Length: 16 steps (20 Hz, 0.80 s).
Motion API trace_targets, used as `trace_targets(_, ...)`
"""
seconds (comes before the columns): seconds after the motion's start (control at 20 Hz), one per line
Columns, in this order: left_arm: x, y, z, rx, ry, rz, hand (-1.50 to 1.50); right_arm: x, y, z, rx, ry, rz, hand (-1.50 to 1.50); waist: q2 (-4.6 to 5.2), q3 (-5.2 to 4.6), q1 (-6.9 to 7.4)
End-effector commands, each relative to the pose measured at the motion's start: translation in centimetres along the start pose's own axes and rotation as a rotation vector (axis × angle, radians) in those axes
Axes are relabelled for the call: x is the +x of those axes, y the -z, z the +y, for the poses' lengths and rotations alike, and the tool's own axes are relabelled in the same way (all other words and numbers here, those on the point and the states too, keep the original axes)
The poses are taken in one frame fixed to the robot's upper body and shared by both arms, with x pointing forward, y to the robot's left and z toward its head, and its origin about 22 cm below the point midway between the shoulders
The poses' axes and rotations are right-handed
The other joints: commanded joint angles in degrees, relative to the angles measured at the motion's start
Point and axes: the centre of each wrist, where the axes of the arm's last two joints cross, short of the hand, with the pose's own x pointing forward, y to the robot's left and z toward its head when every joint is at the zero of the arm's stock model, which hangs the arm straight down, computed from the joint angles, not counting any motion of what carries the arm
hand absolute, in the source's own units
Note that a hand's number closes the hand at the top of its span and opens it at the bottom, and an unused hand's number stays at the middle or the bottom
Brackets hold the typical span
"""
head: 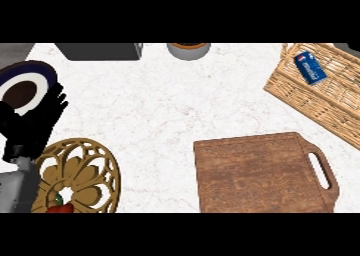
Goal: Pick the can from the cutting board and place it in the basket
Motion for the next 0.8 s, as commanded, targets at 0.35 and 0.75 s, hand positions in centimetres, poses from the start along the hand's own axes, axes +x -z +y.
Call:
trace_targets(0.35,-2.6,-1.5,0.4,0.036,0.013,0.001,0.00,-4.1,2.8,-13.3,-0.004,0.196,0.120,-1.50,-0.49,-0.04,-1.99)
trace_targets(0.75,-0.7,-1.7,2.3,0.036,-0.004,0.009,0.00,-10.3,2.4,-24.1,0.136,0.122,0.102,-1.50,-0.34,0.01,-1.31)
